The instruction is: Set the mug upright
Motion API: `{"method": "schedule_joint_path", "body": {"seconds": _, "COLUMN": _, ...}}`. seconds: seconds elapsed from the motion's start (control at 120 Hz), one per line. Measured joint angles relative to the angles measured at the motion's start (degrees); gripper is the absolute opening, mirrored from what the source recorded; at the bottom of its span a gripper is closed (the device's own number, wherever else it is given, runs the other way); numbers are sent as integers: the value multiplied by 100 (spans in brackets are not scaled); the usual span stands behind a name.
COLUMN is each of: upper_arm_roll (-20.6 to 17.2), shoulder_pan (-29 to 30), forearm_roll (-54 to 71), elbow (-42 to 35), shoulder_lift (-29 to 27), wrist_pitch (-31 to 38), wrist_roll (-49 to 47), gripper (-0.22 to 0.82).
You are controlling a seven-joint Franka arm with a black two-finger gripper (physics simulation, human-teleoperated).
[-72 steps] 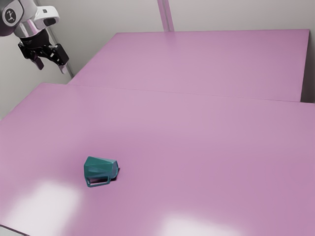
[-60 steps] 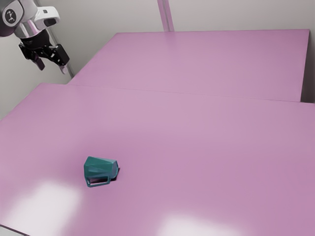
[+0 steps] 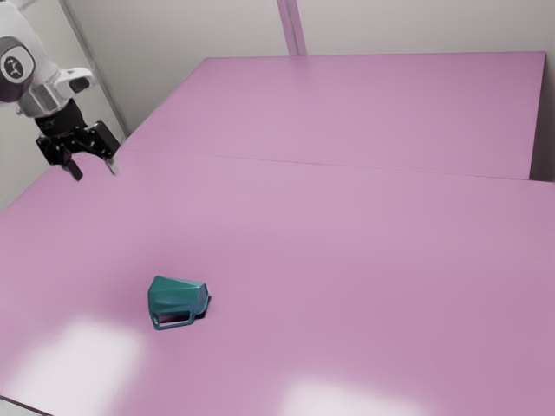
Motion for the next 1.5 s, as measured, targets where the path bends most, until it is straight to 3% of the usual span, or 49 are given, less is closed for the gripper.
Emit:
{"method": "schedule_joint_path", "body": {"seconds": 0.158, "upper_arm_roll": 204, "shoulder_pan": 445, "forearm_roll": -900, "elbow": -762, "shoulder_lift": 127, "wrist_pitch": -58, "wrist_roll": -60, "gripper": 60}}
{"method": "schedule_joint_path", "body": {"seconds": 0.408, "upper_arm_roll": 233, "shoulder_pan": 637, "forearm_roll": -1744, "elbow": -1425, "shoulder_lift": 705, "wrist_pitch": -104, "wrist_roll": -99, "gripper": 60}}
{"method": "schedule_joint_path", "body": {"seconds": 1.0, "upper_arm_roll": 214, "shoulder_pan": 726, "forearm_roll": -2650, "elbow": -1328, "shoulder_lift": 2000, "wrist_pitch": -28, "wrist_roll": -69, "gripper": 60}}
{"method": "schedule_joint_path", "body": {"seconds": 1.433, "upper_arm_roll": 9, "shoulder_pan": 678, "forearm_roll": -3631, "elbow": -1376, "shoulder_lift": 2388, "wrist_pitch": 4, "wrist_roll": -39, "gripper": 60}}
{"method": "schedule_joint_path", "body": {"seconds": 1.5, "upper_arm_roll": -54, "shoulder_pan": 675, "forearm_roll": -3668, "elbow": -1352, "shoulder_lift": 2416, "wrist_pitch": 13, "wrist_roll": -45, "gripper": 51}}
